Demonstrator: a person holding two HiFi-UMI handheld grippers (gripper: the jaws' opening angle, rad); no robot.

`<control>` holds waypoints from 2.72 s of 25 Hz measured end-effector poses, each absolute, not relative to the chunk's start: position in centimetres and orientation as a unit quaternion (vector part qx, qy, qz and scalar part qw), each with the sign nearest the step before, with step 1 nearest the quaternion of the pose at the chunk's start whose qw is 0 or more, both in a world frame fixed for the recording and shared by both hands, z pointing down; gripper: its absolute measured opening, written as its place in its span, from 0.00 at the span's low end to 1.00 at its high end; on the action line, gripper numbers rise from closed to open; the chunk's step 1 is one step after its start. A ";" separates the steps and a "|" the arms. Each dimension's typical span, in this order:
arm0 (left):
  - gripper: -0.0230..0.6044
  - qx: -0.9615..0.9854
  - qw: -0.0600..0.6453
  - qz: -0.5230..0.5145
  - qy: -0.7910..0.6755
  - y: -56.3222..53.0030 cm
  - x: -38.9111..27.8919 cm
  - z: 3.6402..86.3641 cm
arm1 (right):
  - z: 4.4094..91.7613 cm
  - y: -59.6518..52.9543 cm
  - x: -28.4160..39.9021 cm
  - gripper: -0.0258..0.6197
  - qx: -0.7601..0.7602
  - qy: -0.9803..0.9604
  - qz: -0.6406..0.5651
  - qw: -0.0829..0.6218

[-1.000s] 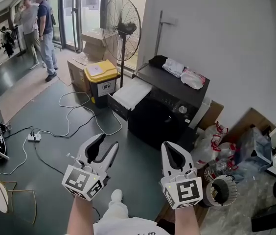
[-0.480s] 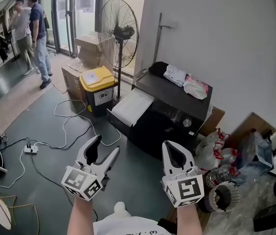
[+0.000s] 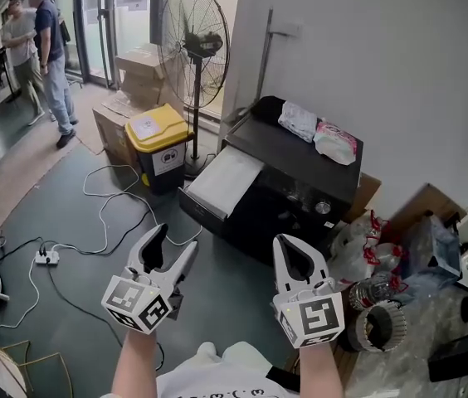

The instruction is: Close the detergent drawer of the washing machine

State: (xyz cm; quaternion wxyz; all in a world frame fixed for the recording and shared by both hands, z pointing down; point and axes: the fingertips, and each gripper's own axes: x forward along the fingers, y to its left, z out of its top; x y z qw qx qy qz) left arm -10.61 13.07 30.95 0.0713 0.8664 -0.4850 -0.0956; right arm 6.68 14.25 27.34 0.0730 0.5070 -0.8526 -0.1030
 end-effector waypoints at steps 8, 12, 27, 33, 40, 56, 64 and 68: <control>0.50 0.852 0.093 -0.072 -0.511 9.6 -11.0 34.3 | 29.4 10.9 7.4 0.02 0.512 -0.854 -0.063 0.070; 0.50 0.845 0.104 -0.067 -0.521 7.1 -11.0 35.3 | 29.9 8.0 7.7 0.02 0.507 -0.857 -0.059 0.066; 0.50 0.813 0.191 -0.101 -0.541 -6.5 -11.5 38.4 | 32.3 -8.0 8.5 0.02 0.469 -0.880 -0.025 0.066; 0.50 0.783 0.278 -0.161 -0.532 -9.4 -12.2 41.8 | 33.9 -12.9 8.5 0.02 0.444 -0.893 -0.002 0.071; 0.50 0.742 0.380 -0.235 -0.500 -10.5 -12.6 46.7 | 36.6 -16.1 7.8 0.02 0.415 -0.905 0.026 0.088; 0.50 0.697 0.507 -0.280 -0.422 -8.4 -13.2 55.3 | 42.3 -15.2 5.0 0.02 0.425 -0.891 0.120 0.103; 0.50 0.703 0.547 -0.272 -0.365 -8.9 -12.2 58.9 | 44.8 -14.1 3.7 0.02 0.444 -0.877 0.137 0.121; 0.50 0.702 0.560 -0.262 -0.352 -9.0 -12.1 61.2 | 45.9 -13.6 3.5 0.02 0.455 -0.871 0.134 0.128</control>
